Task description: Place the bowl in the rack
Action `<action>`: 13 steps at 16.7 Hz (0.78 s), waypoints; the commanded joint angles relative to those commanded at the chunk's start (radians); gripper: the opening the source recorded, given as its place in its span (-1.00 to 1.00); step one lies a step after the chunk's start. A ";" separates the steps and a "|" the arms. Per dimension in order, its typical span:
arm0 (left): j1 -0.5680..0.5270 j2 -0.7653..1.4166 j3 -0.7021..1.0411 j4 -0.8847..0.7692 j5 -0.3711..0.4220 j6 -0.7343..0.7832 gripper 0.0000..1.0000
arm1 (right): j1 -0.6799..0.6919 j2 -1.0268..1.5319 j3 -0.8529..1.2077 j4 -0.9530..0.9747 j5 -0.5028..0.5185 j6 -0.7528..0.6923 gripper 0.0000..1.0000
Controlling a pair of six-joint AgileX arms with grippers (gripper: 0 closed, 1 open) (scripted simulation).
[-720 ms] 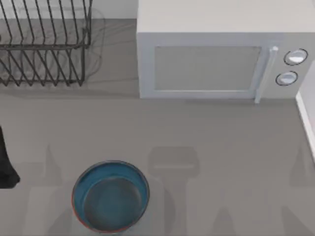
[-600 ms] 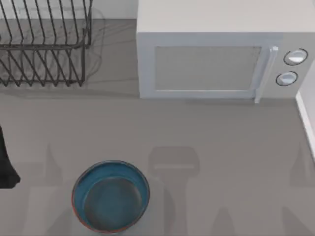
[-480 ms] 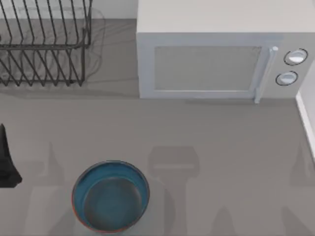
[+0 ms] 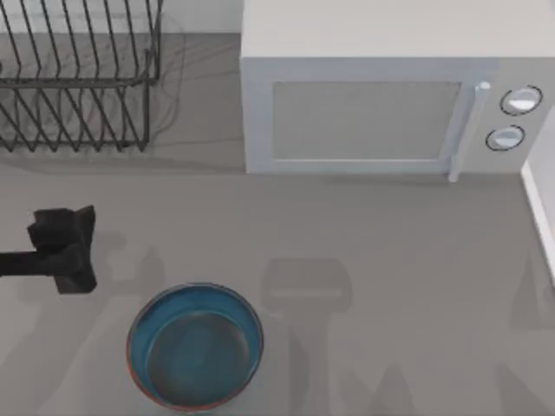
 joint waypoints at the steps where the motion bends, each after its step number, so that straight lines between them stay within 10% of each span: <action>1: -0.046 0.110 0.077 -0.068 -0.001 -0.044 1.00 | 0.000 0.000 0.000 0.000 0.000 0.000 1.00; 13: -0.512 1.134 0.857 -0.732 -0.002 -0.499 1.00 | 0.000 0.000 0.000 0.000 0.000 0.000 1.00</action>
